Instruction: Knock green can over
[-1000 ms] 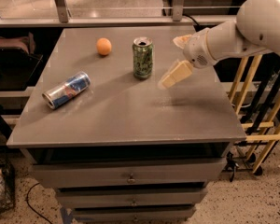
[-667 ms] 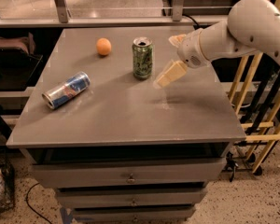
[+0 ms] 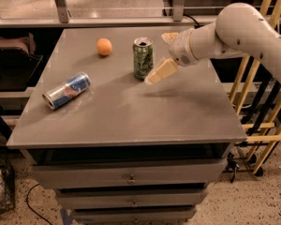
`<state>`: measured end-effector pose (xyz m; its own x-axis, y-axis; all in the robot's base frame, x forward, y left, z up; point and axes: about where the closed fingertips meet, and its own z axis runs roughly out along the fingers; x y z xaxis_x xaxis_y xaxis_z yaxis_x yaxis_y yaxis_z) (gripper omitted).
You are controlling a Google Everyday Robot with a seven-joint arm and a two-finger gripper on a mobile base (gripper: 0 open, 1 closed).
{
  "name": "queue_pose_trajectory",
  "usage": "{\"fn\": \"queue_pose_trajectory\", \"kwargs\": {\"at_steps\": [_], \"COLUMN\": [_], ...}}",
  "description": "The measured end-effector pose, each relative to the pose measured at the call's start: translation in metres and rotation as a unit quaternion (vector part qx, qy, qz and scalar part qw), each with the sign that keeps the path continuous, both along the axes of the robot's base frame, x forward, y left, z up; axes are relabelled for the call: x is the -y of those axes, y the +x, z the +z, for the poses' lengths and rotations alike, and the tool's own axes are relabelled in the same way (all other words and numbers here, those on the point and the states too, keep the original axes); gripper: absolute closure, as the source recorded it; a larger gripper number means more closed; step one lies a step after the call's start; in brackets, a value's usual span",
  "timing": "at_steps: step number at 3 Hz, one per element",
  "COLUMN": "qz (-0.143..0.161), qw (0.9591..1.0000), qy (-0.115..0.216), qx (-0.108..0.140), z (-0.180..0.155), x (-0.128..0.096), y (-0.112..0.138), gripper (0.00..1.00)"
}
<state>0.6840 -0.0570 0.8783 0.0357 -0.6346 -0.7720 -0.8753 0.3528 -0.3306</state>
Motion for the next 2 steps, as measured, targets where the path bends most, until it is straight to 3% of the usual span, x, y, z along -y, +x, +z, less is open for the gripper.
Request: {"fn": "queue_pose_trajectory", "kwargs": {"at_steps": [1, 2], "qz": [0.000, -0.004], "qw": [0.9995, 0.9987], "qy": [0.032, 0.051], "qx": [0.002, 0.000], "z": [-0.0026, -0.0059], "x": [-0.0094, -0.0164], "y": [0.0075, 0.0117], "gripper": [0.00, 0.13]}}
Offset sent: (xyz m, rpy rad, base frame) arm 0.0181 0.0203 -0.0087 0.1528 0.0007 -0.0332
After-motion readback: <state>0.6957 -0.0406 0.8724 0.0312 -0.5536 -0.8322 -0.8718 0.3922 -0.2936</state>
